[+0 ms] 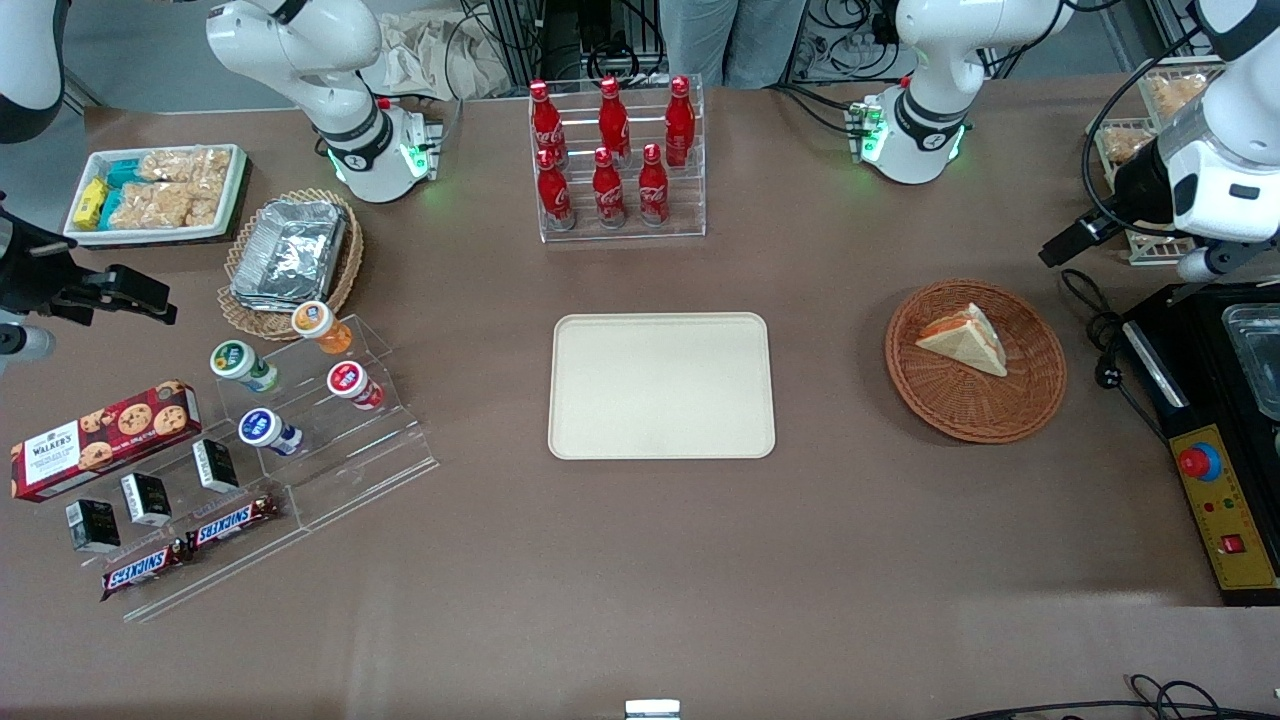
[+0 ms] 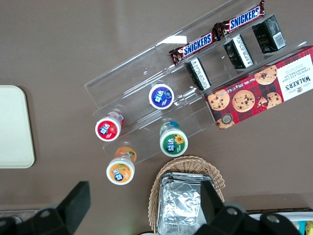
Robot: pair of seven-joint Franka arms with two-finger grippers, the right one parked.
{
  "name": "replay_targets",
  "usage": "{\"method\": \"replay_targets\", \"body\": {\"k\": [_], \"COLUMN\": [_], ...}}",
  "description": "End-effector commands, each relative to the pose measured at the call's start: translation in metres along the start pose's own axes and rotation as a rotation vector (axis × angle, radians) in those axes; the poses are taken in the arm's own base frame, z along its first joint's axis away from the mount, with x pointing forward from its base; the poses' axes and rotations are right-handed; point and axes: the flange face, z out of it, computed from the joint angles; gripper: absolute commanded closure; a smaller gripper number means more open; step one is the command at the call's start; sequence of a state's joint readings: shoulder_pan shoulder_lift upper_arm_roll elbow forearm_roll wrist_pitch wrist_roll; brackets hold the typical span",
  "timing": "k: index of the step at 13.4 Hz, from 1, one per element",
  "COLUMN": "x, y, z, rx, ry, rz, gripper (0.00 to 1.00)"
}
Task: Place sandwich from basket to tray
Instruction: 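Move the left gripper from rest toward the wicker basket, then lower the open left gripper over the wrapped sandwich in the basket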
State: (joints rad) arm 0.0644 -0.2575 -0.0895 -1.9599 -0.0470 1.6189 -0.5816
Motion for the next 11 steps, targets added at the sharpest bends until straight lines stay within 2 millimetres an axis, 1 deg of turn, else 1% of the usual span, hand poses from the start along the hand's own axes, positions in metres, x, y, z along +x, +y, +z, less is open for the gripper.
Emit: {"method": "replay_targets", "body": {"k": [1, 3, 5, 8, 11], "x": [-0.030, -0.033, -0.033, -0.028, -0.027], "y": [-0.022, -0.024, -0.025, -0.029, -0.029], "z": [0.020, 0.033, 0.038, 0.052, 0.072], "rx": [-0.009, -0.005, -0.003, 0.001, 0.004], "ry": [0.052, 0.048, 0.044, 0.036, 0.033], "rz": [-0.057, -0.108, -0.123, -0.158, -0.169], "gripper": [0.00, 0.00, 0.00, 0.00, 0.00]}}
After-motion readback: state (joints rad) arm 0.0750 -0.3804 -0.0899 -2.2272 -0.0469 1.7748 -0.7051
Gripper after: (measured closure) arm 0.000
